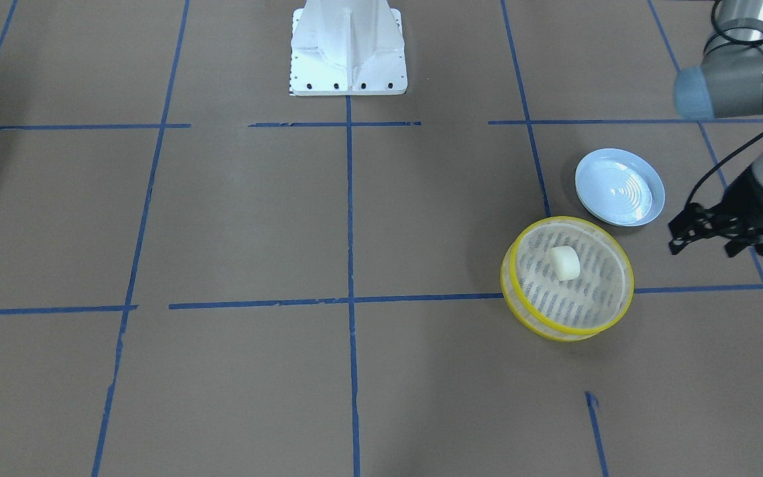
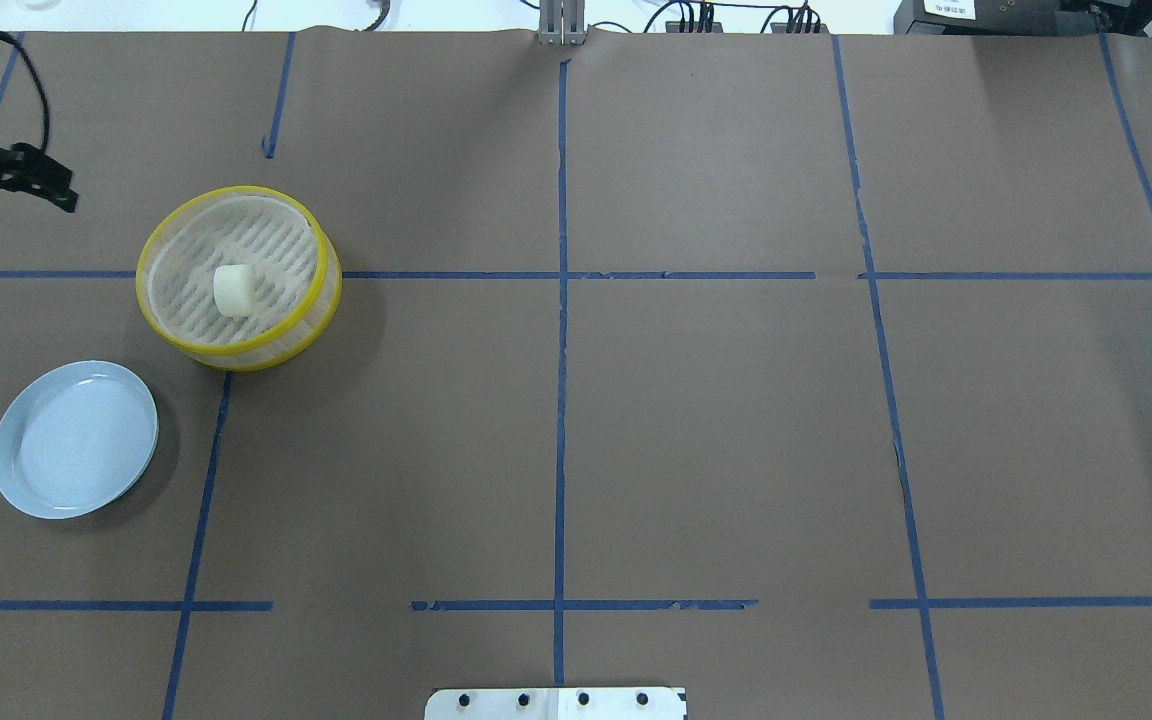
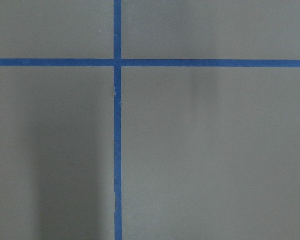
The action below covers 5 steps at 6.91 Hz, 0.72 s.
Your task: Place bun in steamer
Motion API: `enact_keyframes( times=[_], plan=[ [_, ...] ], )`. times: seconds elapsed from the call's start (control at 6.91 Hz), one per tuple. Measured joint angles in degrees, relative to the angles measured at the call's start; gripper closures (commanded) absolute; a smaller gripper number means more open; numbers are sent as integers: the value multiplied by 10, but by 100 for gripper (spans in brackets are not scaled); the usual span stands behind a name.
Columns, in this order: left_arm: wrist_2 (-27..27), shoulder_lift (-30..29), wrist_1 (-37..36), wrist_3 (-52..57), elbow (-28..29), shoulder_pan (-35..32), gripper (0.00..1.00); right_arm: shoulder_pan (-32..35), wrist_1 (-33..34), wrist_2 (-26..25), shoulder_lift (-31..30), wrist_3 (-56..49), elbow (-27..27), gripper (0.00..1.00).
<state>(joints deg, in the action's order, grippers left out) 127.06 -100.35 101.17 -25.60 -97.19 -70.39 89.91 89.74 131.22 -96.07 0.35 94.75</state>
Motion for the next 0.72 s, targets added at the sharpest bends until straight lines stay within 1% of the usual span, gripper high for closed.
enact_keyframes(
  times=[0.29,0.43,0.58,0.72],
  plan=[
    [47,96,-8,166,-9,-107,6,0,0,0,0,0,0,0],
    [55,123,-24,221,-7,-156,6,0,0,0,0,0,0,0],
    [58,136,-57,251,-9,-187,1,0,0,0,0,0,0,0],
    [59,141,-89,263,-13,-204,0,0,0,0,0,0,0,0]
  ],
)
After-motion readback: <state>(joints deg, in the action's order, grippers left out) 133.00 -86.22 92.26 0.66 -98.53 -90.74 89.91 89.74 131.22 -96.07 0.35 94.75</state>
